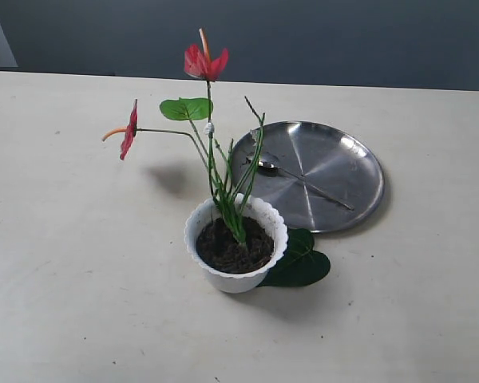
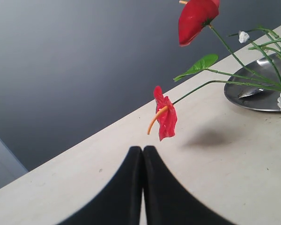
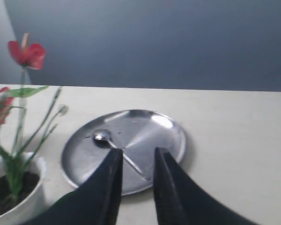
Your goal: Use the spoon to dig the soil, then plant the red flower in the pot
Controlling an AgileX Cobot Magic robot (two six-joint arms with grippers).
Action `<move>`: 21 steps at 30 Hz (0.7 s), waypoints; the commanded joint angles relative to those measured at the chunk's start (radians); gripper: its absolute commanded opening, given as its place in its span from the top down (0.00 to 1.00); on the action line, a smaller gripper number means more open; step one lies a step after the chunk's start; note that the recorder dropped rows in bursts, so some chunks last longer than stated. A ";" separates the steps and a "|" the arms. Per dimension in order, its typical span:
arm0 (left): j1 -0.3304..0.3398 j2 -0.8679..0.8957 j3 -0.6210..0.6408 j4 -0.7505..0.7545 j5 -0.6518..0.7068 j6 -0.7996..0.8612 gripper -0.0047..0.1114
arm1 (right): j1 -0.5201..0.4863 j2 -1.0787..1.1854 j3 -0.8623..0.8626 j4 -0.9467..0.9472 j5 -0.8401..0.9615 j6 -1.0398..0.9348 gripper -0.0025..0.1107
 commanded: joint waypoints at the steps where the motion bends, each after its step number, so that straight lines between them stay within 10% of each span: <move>1: -0.007 -0.005 -0.002 -0.008 -0.010 -0.006 0.95 | -0.162 -0.013 0.064 0.026 -0.081 -0.045 0.76; 21: -0.007 -0.005 -0.002 -0.008 -0.010 -0.006 0.95 | -0.437 -0.146 0.178 0.115 -0.163 -0.161 0.76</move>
